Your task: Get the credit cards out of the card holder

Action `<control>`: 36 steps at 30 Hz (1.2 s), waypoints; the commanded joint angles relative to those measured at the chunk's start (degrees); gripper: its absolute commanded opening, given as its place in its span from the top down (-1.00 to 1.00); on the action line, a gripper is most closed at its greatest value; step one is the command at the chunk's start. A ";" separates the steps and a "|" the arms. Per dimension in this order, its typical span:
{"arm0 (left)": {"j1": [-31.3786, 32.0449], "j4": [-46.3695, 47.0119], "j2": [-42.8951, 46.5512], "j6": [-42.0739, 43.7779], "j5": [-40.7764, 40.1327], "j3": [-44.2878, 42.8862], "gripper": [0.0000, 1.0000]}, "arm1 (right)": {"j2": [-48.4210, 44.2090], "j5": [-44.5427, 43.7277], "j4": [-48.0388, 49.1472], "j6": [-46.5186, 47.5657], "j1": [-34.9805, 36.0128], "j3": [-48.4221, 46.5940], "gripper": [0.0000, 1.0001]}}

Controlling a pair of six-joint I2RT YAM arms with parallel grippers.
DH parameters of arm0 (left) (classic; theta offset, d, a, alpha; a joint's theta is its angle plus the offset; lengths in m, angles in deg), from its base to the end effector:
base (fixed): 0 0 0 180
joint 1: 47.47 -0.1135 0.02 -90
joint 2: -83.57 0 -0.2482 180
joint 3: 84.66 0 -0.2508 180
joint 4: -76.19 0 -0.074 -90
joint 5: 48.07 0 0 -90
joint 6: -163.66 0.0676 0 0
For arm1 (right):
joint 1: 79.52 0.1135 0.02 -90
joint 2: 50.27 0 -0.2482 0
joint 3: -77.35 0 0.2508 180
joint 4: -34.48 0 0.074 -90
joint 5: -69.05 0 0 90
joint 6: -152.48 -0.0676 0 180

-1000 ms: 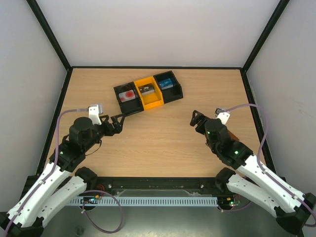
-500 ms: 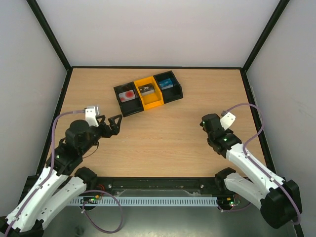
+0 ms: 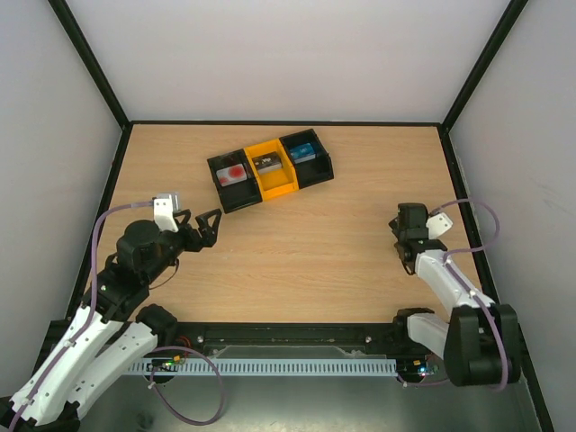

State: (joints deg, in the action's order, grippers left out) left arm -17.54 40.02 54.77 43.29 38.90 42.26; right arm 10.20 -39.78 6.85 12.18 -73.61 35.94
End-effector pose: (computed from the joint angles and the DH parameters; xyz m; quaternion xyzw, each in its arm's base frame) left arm 0.1488 -0.0815 0.3070 -0.0196 0.7762 -0.2986 0.5549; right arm 0.2304 0.0019 0.1472 0.4023 0.8262 0.0374 0.3927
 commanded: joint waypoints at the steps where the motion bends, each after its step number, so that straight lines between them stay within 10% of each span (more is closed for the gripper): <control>1: -0.29 0.23 0.36 0.85 -0.16 0.74 -1.00 | 6.71 5.98 6.12 1.40 -5.86 -0.05 -0.96; 21: -0.31 1.06 -0.82 1.83 0.46 1.07 -1.00 | 25.55 30.31 15.09 15.50 -8.32 -3.38 -0.80; 36: -0.32 0.58 -1.11 1.58 -1.48 0.86 -1.00 | 27.32 37.51 16.62 15.67 5.66 -3.24 -0.61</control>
State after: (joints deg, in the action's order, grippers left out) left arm -17.56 40.13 53.74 44.14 38.64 42.70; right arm 35.97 -7.17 29.41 29.05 -71.84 30.91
